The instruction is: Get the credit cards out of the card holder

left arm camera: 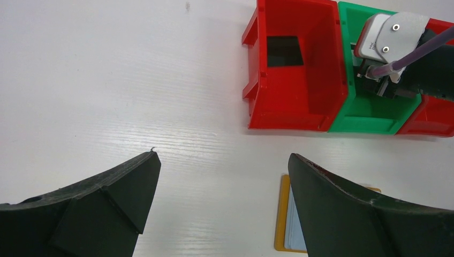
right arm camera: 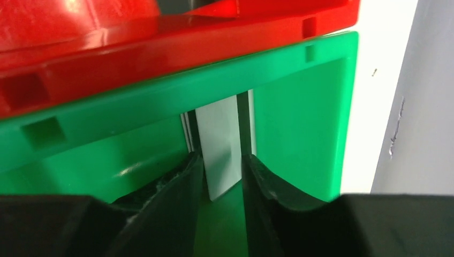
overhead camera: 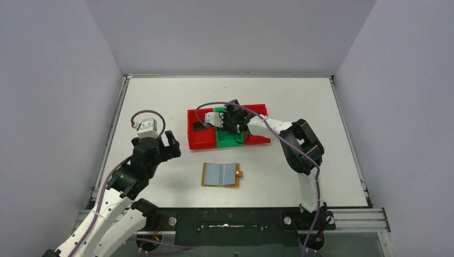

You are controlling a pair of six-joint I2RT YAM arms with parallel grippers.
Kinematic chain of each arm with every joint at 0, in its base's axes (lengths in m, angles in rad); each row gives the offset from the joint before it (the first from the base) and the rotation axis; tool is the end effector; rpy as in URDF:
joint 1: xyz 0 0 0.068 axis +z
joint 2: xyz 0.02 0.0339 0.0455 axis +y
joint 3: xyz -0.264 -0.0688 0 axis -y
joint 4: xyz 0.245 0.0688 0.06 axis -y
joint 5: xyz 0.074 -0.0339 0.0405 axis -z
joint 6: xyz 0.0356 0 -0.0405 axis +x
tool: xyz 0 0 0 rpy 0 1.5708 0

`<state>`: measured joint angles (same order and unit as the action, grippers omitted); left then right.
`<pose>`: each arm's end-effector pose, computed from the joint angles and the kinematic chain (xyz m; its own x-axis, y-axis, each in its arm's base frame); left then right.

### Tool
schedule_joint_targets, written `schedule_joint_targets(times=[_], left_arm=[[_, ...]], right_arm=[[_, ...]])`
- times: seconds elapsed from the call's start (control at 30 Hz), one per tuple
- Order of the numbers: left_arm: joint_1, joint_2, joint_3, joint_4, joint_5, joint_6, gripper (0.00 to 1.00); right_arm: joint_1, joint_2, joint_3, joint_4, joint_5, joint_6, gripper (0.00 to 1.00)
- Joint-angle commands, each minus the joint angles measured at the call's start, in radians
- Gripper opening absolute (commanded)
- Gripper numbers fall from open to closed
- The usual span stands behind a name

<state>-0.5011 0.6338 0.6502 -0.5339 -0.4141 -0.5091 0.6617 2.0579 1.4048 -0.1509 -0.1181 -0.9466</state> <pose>0.1331 -0.0566 0.2811 -0.4437 -0.2657 -0.8559 -0.0953 0.9636 -0.2498 0.3528 0.2801 0.1668 0.2154 -0.8536 -0.4744 -0.8553 0.0695 -0.5134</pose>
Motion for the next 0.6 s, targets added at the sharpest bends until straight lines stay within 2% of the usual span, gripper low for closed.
schedule_joint_targets(times=[0.0, 0.17, 0.3, 0.43, 0.57], left_arm=[[0.01, 0.004, 0.011, 0.052, 0.013, 0.018, 0.93], [0.016, 0.013, 0.011, 0.054, 0.022, 0.019, 0.92], [0.018, 0.017, 0.011, 0.055, 0.026, 0.019, 0.92], [0.019, 0.019, 0.011, 0.056, 0.034, 0.02, 0.92], [0.021, 0.02, 0.011, 0.058, 0.041, 0.021, 0.92]], right_arm=[[-0.017, -0.064, 0.029, -0.042, -0.052, 0.028, 0.36], [-0.029, -0.12, 0.023, -0.018, -0.101, 0.131, 0.42], [-0.033, -0.209, -0.023, 0.085, -0.117, 0.292, 0.47], [-0.033, -0.339, -0.129, 0.269, -0.058, 0.561, 0.52], [-0.028, -0.501, -0.28, 0.368, 0.003, 0.874, 0.56]])
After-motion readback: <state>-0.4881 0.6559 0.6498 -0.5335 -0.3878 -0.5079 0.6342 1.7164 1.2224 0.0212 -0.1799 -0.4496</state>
